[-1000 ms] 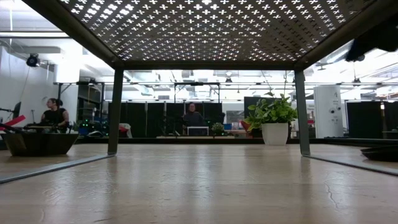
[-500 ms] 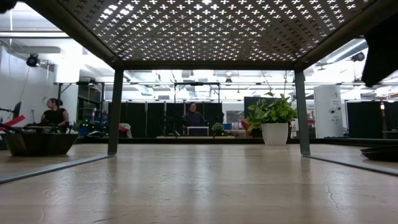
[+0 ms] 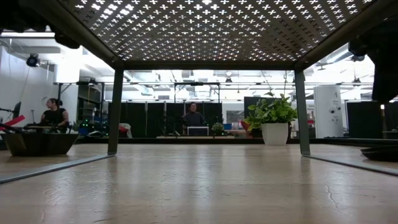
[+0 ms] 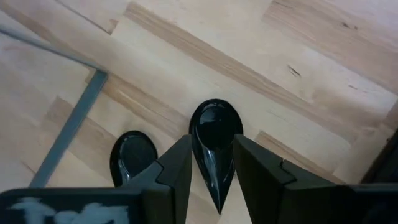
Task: Pick & Place Mini shaped plates
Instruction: Put the drop-shaped plate on the shelf
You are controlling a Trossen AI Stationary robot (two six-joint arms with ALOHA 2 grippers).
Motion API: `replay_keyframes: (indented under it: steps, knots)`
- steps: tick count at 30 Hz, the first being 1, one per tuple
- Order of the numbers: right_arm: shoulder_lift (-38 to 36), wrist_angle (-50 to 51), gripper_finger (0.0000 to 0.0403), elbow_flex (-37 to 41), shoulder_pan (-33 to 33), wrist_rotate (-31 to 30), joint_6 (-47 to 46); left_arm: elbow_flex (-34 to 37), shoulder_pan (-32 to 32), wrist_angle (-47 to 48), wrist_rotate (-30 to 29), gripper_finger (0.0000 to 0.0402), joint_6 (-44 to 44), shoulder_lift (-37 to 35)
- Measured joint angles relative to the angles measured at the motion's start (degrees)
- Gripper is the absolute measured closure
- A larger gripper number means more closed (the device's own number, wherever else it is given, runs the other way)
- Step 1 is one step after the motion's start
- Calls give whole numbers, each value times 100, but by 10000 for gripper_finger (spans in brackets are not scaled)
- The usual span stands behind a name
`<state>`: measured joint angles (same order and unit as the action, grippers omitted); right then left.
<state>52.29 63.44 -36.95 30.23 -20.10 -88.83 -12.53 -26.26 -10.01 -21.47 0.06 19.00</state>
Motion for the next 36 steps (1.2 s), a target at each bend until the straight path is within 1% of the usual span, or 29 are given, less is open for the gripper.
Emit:
replay_keyframes:
  steps: [6, 9, 13, 21, 28, 33, 36]
  knots:
    - [207, -80, 290, 64, -170, 125, -200, 320, 0, 249, 50, 239, -116, -632]
    - [507, -98, 295, 79, -239, 283, -183, 425, 0, 199, 201, 239, -130, -881]
    - [890, -103, 300, 81, -255, 430, -82, 548, 0, 295, 253, 239, -167, -1107]
    - [1403, -119, 294, 81, -252, 823, -143, 636, 0, 459, 249, 239, -219, -1174]
    - [1675, -201, 294, 87, -252, 863, -138, 653, -2, 762, 327, 239, -235, -1172]
    - [1822, -518, 299, 140, -252, 917, -120, 817, -7, 734, 406, 239, -366, -1181]
    - [1918, -513, 302, 194, -248, 961, -125, 915, -4, 694, 379, 239, -383, -1184]
